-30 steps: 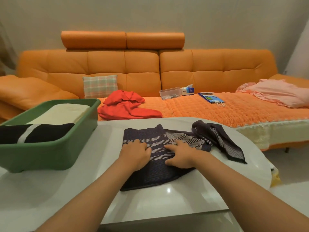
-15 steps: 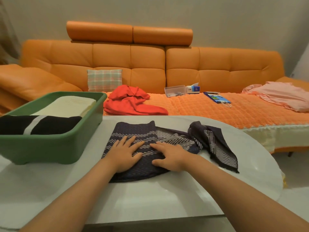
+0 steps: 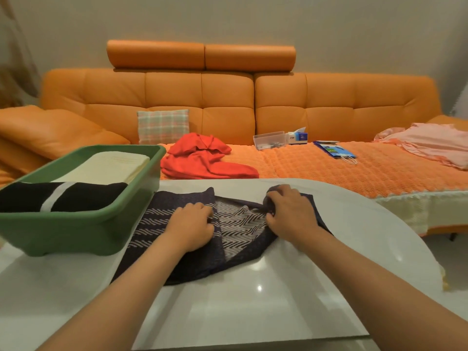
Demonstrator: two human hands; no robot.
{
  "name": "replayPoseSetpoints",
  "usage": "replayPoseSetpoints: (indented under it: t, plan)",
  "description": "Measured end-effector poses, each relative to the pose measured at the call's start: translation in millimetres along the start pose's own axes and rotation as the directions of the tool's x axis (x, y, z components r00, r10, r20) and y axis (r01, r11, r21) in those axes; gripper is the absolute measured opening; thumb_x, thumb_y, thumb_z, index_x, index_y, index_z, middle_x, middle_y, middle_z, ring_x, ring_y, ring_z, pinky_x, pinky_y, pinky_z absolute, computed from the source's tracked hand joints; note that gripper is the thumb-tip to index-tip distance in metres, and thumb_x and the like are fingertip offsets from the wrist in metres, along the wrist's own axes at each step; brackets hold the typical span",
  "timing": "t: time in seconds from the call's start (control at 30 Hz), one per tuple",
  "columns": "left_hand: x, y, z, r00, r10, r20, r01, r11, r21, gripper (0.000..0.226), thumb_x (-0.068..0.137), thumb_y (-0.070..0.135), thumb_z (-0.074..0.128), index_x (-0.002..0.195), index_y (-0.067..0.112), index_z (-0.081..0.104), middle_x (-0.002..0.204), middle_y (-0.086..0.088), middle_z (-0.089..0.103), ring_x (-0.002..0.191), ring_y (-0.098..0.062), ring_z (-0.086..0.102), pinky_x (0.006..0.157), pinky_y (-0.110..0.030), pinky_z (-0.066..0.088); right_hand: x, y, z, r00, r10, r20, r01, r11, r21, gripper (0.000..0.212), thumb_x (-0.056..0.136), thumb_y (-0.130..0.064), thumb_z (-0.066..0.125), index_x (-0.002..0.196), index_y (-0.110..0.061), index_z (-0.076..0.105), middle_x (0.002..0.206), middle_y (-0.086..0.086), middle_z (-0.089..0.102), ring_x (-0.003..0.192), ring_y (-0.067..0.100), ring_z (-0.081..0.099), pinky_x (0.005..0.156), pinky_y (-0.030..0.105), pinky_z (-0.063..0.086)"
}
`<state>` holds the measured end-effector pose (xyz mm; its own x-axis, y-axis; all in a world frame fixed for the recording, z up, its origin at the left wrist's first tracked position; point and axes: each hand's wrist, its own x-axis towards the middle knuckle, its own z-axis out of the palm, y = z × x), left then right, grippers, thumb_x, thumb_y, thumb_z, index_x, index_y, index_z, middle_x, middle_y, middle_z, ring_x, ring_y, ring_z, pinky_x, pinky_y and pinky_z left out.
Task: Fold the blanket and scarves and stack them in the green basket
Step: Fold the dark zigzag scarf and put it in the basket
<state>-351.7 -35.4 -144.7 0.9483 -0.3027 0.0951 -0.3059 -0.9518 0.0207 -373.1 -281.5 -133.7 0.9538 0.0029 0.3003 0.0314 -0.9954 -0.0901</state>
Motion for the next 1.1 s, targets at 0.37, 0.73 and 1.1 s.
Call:
replayPoseSetpoints:
  t: [0.37, 0.73, 1.1]
  plan:
    - [92.1, 106.2, 4.6, 0.974, 0.224, -0.027, -0.225, 0.967, -0.116, 0.047, 0.100, 0.018, 0.039, 0.141, 0.038, 0.048, 0.138, 0.005, 0.054, 0.125, -0.022, 0.051, 0.094, -0.040, 0.045, 57.7, 90.5, -32.7, 0.848, 0.529, -0.030, -0.505, 0.825, 0.253, 0.022, 0.098, -0.017, 0.053, 0.119, -0.013, 0.058, 0.106, 0.010, 0.064, 0.088, 0.028, 0.060, 0.073, 0.039, 0.054]
    - [124.0, 135.8, 17.3, 0.961, 0.215, -0.176, -0.275, 0.836, -0.476, 0.027, 0.091, 0.032, 0.061, 0.107, 0.034, 0.039, 0.101, 0.014, 0.064, 0.066, -0.002, 0.052, 0.055, -0.026, 0.033, 71.6, 129.4, -12.3, 0.981, 0.178, -0.081, -0.190, 0.966, -0.176, 0.076, 0.080, -0.008, 0.067, 0.145, -0.030, 0.037, 0.154, 0.010, 0.031, 0.139, 0.030, 0.030, 0.110, 0.045, 0.031]
    - [124.3, 133.9, 5.9, 0.966, 0.248, -0.077, -0.258, 0.885, -0.388, 0.029, 0.091, 0.010, 0.061, 0.114, 0.027, 0.065, 0.095, 0.006, 0.070, 0.087, -0.013, 0.063, 0.077, -0.028, 0.049, 48.9, 129.4, -34.2, 0.968, -0.148, 0.205, 0.188, 0.964, -0.190, 0.016, 0.086, -0.014, 0.062, 0.089, -0.030, 0.059, 0.081, -0.009, 0.060, 0.093, 0.018, 0.053, 0.117, 0.048, 0.017]
